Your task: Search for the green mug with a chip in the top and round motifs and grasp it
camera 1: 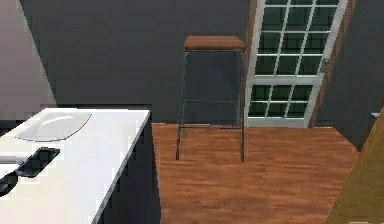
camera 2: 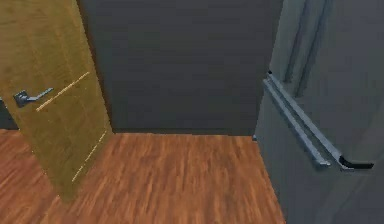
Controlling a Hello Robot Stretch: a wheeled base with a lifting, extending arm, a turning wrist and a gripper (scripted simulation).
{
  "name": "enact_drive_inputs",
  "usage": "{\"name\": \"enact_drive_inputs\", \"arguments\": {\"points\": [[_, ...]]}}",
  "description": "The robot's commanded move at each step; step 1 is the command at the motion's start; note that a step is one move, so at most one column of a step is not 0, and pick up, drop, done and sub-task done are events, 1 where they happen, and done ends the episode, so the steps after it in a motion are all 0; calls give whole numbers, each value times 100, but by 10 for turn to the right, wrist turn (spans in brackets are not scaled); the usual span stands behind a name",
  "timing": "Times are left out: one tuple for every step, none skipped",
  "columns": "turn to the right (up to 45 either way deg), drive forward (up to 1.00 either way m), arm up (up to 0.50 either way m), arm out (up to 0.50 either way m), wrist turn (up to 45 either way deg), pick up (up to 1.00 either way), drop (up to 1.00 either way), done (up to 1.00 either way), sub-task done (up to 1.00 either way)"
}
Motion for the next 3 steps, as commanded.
{"name": "enact_drive_inputs", "arguments": {"points": [[0,100,0,0,0,0,0,0,0],[-90,0,0,0,0,0,0,0,0],[0,15,0,0,0,0,0,0,0]]}}
